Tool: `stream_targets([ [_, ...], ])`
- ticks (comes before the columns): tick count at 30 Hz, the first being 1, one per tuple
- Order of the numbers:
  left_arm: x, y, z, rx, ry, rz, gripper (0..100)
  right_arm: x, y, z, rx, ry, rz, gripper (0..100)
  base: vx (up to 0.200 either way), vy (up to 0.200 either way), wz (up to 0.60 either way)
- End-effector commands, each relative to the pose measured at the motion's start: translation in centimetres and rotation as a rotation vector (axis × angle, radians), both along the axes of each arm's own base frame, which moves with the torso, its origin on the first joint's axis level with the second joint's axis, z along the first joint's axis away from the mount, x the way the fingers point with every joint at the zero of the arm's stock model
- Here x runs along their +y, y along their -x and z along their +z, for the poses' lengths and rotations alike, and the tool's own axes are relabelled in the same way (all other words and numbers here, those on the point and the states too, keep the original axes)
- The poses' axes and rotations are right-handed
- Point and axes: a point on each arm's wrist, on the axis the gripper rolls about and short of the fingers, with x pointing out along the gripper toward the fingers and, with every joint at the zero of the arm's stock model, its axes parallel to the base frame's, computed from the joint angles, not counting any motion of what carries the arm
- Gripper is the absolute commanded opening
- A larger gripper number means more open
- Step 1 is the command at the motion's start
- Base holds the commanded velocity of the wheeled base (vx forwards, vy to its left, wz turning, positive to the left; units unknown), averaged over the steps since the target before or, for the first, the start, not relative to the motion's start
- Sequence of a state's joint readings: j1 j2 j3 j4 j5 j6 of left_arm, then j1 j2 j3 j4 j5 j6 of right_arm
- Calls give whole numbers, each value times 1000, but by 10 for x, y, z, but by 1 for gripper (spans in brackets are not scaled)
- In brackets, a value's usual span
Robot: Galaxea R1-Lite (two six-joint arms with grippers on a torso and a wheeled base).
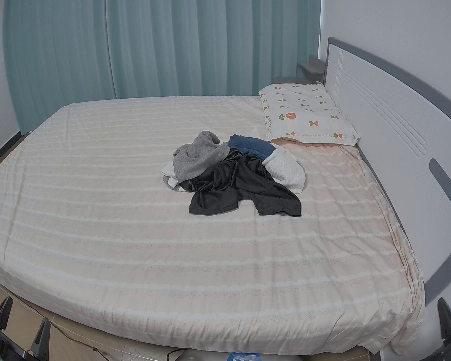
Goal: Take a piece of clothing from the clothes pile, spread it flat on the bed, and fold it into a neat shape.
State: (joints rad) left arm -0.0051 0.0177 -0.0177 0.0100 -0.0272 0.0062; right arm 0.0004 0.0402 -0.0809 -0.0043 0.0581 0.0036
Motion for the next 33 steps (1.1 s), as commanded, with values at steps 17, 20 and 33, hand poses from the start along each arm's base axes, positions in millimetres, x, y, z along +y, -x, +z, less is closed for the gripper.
stream_targets([
  [17,0,0,-5,-1,0,0,100,46,-242,88,455,-138,136,100,0,0,0],
  [20,0,0,-5,-1,0,0,100,75,-288,81,440,-237,99,100,0,0,0],
  [33,0,0,-5,-1,0,0,100,124,-434,-1,518,-251,9,100,0,0,0],
])
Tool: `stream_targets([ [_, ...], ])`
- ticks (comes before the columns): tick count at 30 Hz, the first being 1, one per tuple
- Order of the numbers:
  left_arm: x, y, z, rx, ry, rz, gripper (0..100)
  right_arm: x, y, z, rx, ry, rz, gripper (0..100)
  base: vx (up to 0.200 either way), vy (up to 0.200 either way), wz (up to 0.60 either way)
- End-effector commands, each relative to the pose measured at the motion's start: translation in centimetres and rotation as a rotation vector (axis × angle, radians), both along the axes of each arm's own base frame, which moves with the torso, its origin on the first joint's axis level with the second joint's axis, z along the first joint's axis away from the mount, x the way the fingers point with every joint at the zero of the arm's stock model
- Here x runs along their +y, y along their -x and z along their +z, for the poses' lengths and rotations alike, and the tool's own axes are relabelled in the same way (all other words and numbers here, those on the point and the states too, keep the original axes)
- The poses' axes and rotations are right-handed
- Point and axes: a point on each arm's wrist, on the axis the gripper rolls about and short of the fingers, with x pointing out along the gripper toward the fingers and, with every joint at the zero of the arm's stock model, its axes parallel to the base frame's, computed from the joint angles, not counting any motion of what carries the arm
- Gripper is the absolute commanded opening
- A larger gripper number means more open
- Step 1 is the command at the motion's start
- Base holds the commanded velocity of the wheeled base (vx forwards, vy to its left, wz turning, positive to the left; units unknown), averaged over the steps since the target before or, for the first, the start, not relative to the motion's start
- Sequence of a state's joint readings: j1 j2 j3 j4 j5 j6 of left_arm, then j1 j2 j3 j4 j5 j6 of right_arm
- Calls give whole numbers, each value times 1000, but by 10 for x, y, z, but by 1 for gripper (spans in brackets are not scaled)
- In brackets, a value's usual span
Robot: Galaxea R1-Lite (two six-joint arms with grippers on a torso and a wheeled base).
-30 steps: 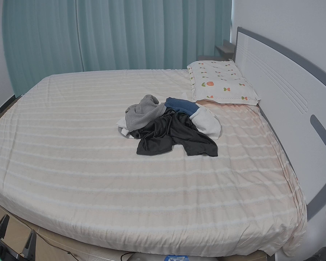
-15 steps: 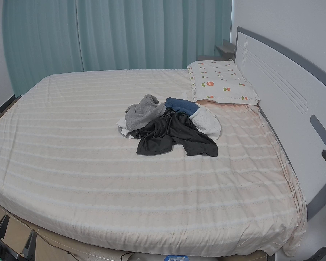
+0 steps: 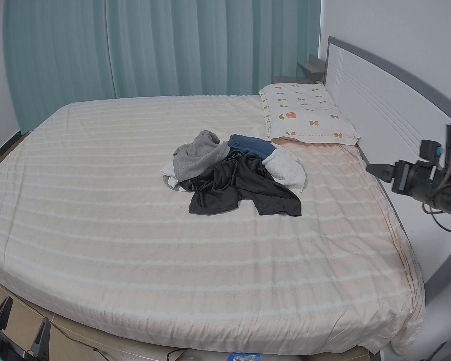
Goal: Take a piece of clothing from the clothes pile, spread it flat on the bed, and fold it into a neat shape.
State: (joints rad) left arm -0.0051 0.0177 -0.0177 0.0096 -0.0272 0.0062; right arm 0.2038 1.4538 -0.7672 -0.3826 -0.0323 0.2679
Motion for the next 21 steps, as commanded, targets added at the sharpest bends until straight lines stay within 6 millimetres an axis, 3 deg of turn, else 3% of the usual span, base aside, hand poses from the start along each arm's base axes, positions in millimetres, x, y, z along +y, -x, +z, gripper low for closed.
stream_targets([
  [1,0,0,-5,0,0,0,100,78,-174,-124,154,-19,-62,100,0,0,0],
  [9,0,0,-5,0,0,0,100,91,-210,-174,191,-30,-109,100,0,0,0],
  [21,0,0,-5,0,0,0,100,104,-235,-220,198,-8,-148,100,0,0,0],
])
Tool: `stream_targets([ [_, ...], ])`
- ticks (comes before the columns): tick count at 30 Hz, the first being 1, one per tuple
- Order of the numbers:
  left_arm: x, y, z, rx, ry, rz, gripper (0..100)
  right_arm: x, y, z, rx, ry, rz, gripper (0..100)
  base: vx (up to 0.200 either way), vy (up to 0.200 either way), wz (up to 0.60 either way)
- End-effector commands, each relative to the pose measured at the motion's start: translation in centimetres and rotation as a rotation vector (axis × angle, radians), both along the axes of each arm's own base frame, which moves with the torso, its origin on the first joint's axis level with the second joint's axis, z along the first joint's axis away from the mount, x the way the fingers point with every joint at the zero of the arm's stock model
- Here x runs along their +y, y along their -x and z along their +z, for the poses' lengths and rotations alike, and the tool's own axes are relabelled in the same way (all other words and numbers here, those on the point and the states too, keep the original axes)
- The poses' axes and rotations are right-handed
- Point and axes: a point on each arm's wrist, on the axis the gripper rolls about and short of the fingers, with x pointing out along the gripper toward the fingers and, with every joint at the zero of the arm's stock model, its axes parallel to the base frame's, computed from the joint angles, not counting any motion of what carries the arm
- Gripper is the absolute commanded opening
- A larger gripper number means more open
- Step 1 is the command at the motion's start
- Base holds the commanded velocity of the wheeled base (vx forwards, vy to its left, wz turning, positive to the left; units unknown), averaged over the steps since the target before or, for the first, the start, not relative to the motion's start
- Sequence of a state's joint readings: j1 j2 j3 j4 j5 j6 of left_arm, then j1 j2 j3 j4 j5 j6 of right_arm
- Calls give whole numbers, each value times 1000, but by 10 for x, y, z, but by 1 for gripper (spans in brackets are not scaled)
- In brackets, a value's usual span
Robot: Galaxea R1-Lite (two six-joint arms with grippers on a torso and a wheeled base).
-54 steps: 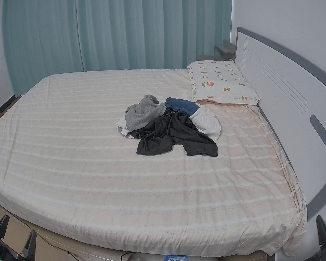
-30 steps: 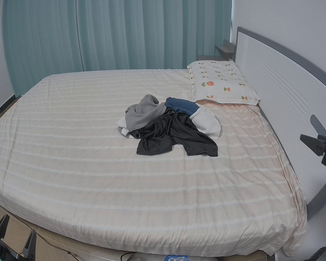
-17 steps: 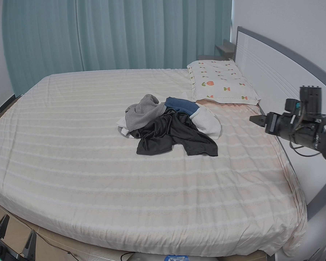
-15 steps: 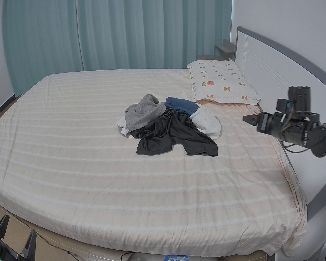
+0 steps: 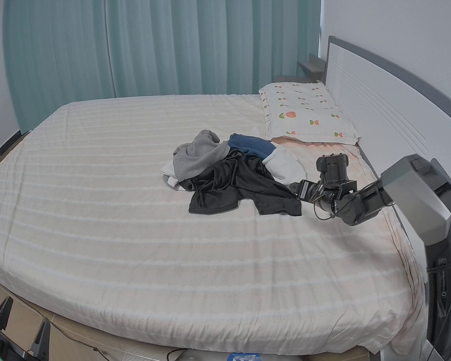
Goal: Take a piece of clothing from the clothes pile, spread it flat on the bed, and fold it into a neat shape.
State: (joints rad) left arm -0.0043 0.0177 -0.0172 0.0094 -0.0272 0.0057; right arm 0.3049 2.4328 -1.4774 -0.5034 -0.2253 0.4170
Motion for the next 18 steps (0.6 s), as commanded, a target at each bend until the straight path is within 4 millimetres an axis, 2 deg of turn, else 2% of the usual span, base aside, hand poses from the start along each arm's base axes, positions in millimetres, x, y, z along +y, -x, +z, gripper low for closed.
stream_targets([
  [1,0,0,-5,-1,0,-1,100,14,-16,-61,58,24,-22,100,0,0,0],
  [7,0,0,-5,-1,0,-1,100,17,-23,-67,44,3,-43,100,0,0,0],
  [10,0,0,-5,-1,0,-1,100,25,-27,-80,43,-22,-44,100,0,0,0],
  [18,0,0,-5,-1,0,-1,100,33,-39,-91,18,-68,-55,100,0,0,0],
])
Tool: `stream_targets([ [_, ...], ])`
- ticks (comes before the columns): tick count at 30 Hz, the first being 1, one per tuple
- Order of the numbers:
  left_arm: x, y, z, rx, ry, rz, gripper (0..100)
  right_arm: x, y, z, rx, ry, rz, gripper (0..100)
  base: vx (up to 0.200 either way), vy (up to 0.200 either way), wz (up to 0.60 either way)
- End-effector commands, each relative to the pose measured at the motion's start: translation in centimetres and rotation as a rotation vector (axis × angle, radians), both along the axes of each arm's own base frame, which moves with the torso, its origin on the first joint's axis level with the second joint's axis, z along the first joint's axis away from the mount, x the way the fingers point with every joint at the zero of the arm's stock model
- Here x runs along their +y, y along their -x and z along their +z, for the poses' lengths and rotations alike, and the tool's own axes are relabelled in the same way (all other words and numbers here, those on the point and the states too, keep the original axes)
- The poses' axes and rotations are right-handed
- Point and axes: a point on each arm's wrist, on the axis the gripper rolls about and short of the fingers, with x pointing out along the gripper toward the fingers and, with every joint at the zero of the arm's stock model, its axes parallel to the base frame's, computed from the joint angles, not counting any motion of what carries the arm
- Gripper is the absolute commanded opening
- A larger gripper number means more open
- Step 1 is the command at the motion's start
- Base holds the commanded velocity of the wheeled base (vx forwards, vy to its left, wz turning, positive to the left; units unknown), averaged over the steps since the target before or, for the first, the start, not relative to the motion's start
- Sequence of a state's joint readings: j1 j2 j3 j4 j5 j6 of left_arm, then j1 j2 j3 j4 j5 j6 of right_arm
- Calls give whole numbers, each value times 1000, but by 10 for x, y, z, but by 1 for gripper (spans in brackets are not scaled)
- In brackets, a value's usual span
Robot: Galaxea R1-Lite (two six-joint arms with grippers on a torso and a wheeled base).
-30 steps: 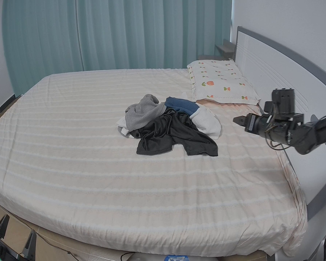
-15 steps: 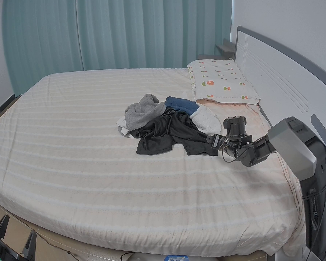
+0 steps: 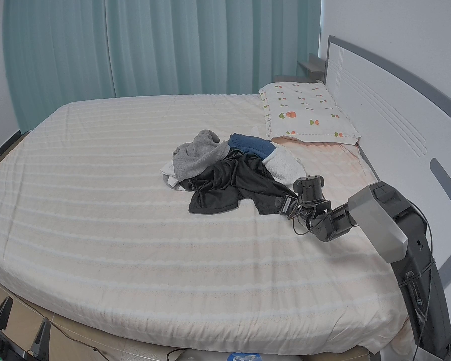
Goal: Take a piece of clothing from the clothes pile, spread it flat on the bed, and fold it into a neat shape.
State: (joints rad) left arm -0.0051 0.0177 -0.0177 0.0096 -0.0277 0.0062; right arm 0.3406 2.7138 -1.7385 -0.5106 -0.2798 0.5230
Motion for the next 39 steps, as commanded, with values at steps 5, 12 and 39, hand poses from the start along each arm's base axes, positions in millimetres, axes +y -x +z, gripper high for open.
stream_targets([
  [5,0,0,-5,0,0,1,100,7,-9,-28,2,-2,-2,100,0,0,0],
  [12,0,0,-5,0,0,1,100,7,-14,-30,-21,-1,-19,0,0,0,0],
  [39,0,0,-5,0,0,1,100,-38,179,112,-44,-304,267,0,0,0,0],
])
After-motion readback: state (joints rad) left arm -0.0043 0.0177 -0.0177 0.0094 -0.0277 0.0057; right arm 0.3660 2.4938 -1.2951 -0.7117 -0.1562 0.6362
